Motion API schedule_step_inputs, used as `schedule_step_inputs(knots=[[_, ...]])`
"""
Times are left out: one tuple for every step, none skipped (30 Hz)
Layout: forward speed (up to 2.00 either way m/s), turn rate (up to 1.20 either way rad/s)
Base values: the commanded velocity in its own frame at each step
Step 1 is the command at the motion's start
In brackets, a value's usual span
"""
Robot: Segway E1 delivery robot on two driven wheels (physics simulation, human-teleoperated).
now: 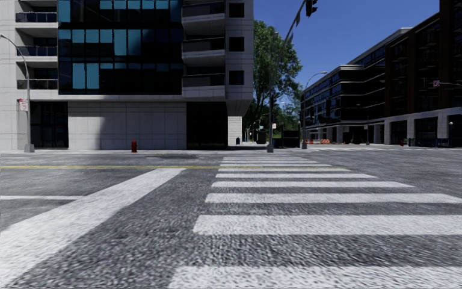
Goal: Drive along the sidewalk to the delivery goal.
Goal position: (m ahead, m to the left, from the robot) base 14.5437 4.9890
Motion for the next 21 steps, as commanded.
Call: schedule_step_inputs(knots=[[1.61, 0.00], [1.61, 0.00], [1.61, 0.00], [1.61, 0.00], [1.61, 0.00], [1.61, 0.00], [1.61, 0.00], [1.61, 0.00], [1.61, 0.00], [1.61, 0.00], [1.61, 0.00], [1.61, 0.00], [1.61, 0.00], [1.61, 0.00], [1.61, 0.00], [1.61, 0.00], [1.63, 0.00], [2.00, 0.00], [2.00, 0.00], [2.00, 0.00], [2.00, 0.00]])
